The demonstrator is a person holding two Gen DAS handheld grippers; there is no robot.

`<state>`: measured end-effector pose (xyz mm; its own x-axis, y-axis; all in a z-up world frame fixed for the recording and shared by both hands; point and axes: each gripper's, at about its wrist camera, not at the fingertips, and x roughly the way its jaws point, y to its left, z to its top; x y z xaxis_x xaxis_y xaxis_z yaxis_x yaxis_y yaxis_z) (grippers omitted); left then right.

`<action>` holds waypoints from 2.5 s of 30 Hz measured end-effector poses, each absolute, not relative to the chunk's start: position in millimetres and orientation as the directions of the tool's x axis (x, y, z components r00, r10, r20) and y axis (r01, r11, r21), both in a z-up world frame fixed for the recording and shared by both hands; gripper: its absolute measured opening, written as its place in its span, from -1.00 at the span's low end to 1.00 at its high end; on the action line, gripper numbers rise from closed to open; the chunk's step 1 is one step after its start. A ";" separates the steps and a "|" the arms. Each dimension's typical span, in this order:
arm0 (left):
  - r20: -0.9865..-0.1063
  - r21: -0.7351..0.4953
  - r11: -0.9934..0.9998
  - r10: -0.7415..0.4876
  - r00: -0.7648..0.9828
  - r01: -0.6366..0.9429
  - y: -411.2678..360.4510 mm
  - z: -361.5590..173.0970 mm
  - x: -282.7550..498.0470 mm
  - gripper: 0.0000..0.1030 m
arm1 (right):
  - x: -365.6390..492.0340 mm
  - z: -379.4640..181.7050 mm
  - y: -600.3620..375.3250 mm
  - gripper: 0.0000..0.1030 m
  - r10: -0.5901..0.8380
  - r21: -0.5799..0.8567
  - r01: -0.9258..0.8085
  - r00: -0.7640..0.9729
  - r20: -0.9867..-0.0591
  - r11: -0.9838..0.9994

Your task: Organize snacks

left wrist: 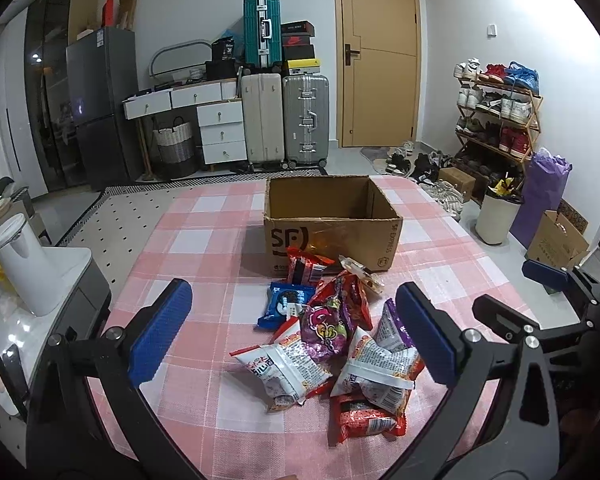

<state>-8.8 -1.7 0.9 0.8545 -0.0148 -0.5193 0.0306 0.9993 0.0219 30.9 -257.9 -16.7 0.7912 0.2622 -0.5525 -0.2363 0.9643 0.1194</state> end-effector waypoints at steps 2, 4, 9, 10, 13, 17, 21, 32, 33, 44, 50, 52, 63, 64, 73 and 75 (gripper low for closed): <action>-0.519 0.023 0.999 -0.013 0.854 0.029 -2.1 0.0 -8.9 0.98 | 30.5 -16.5 -258.2 0.99 0.262 0.118 -0.237 0.791 -0.552 0.964; -0.520 0.024 0.999 -0.011 0.854 0.028 -3.3 -0.1 -9.0 0.98 | 30.8 -16.3 -258.2 0.99 0.265 0.119 -0.240 0.790 -0.553 0.964; -0.520 0.024 0.999 -0.013 0.854 0.030 -3.1 -0.5 -8.8 0.98 | 29.7 -17.5 -257.7 0.99 0.262 0.117 -0.238 0.792 -0.551 0.964; -0.519 0.026 0.999 -0.011 0.855 0.028 -3.5 -0.6 -9.1 0.98 | 29.7 -17.4 -257.7 0.99 0.262 0.117 -0.238 0.792 -0.551 0.964; -0.520 0.025 0.999 -0.011 0.854 0.029 -3.0 -0.6 -8.6 0.98 | 29.7 -17.0 -257.4 0.99 0.263 0.117 -0.238 0.792 -0.551 0.964; -0.523 0.019 0.999 -0.016 0.852 0.030 -1.8 -2.9 -7.8 0.98 | 29.7 -16.5 -257.4 0.99 0.263 0.118 -0.238 0.791 -0.552 0.964; -0.524 0.018 0.999 -0.017 0.851 0.031 -1.8 -3.4 -7.4 0.98 | 29.4 -16.7 -257.5 0.99 0.264 0.118 -0.240 0.792 -0.551 0.964; -0.527 0.015 0.999 -0.019 0.850 0.032 -1.7 -4.3 -7.5 0.98 | 29.3 -17.2 -258.2 0.99 0.264 0.118 -0.238 0.792 -0.550 0.964; -0.527 0.013 0.999 -0.021 0.849 0.033 -1.2 -5.0 -7.5 0.98 | 29.3 -17.1 -258.4 0.99 0.264 0.119 -0.239 0.792 -0.550 0.964; -0.532 0.001 1.000 -0.021 0.846 0.025 -0.1 -9.6 -8.5 0.98 | 28.5 -17.1 -258.6 0.99 0.264 0.120 -0.238 0.793 -0.549 0.964; -0.542 -0.010 1.000 -0.022 0.840 0.019 5.9 -13.2 -4.9 0.98 | 28.2 -18.3 -258.9 0.99 0.267 0.122 -0.240 0.790 -0.551 0.963; -0.549 -0.022 1.000 -0.030 0.836 0.021 9.2 -15.1 -2.7 0.98 | 28.4 -20.1 -259.3 0.99 0.270 0.126 -0.242 0.787 -0.554 0.962; -0.582 -0.061 0.998 -0.022 0.813 -0.017 31.9 -29.4 9.3 0.98 | 32.8 -42.1 -251.4 0.99 0.323 0.165 -0.281 0.742 -0.588 0.945; -0.586 -0.061 0.998 -0.019 0.810 -0.022 34.0 -31.9 11.2 0.98 | 34.0 -45.2 -250.2 0.99 0.326 0.169 -0.282 0.736 -0.593 0.944; -0.621 -0.084 0.995 -0.017 0.784 -0.045 51.8 -51.2 25.4 0.97 | 40.3 -74.9 -227.3 0.99 0.399 0.212 -0.347 0.659 -0.637 0.914; -0.626 -0.089 0.995 -0.016 0.780 -0.051 55.5 -55.5 27.7 0.98 | 42.4 -80.5 -218.9 0.99 0.415 0.216 -0.367 0.643 -0.644 0.905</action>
<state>27.7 55.5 -55.5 0.7798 -0.0158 -0.6259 -0.0511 0.9947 -0.0888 42.4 -218.9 -80.5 0.6425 0.4146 -0.6444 -0.3673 0.9047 0.2159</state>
